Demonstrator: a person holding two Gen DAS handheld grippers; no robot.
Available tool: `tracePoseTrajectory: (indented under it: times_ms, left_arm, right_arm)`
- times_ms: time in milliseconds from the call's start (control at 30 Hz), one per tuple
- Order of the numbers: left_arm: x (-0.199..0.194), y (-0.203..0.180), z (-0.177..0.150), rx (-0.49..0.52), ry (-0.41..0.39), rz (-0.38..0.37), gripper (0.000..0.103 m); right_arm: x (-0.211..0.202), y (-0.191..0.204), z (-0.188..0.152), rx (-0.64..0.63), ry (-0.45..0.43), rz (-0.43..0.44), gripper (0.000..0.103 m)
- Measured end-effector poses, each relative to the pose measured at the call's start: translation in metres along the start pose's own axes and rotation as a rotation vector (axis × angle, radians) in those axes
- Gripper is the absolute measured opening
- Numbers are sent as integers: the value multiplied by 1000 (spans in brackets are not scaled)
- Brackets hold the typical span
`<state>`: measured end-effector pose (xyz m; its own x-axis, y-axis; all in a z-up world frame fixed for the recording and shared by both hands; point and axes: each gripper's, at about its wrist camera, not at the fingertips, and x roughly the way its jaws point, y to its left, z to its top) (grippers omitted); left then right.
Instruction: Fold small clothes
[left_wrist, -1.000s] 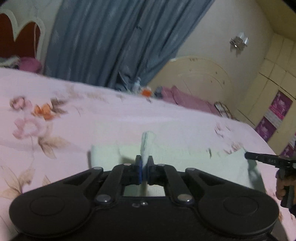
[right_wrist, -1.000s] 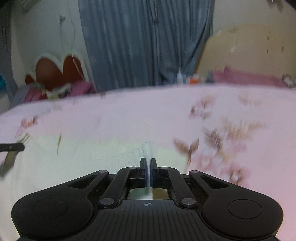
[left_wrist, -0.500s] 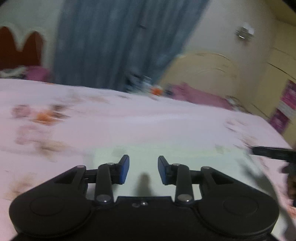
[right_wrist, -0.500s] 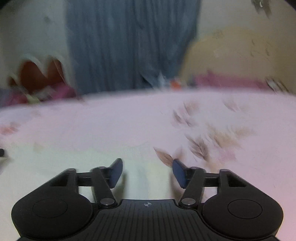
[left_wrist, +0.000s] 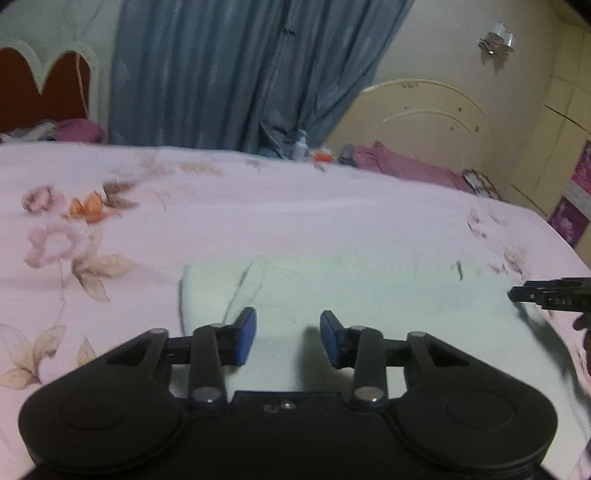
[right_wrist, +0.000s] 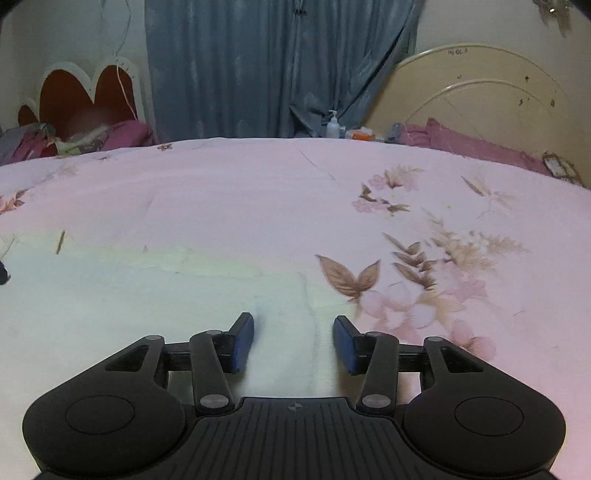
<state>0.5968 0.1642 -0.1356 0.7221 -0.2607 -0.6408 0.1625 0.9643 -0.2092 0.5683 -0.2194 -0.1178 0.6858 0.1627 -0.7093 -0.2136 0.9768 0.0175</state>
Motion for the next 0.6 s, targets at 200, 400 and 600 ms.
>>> tracePoseTrajectory:
  times_ms: [200, 400, 600]
  left_arm:
    - [-31, -80, -26, 121, -16, -131, 43]
    - [-15, -84, -50, 146, 56, -78, 46]
    - [-47, -90, -44, 157, 7, -83, 45]
  right_arm:
    - [-51, 65, -14, -106, -43, 264, 46]
    - [-41, 82, -41, -132, 12, 202, 46]
    - [-73, 82, -32, -78, 0, 243, 46]
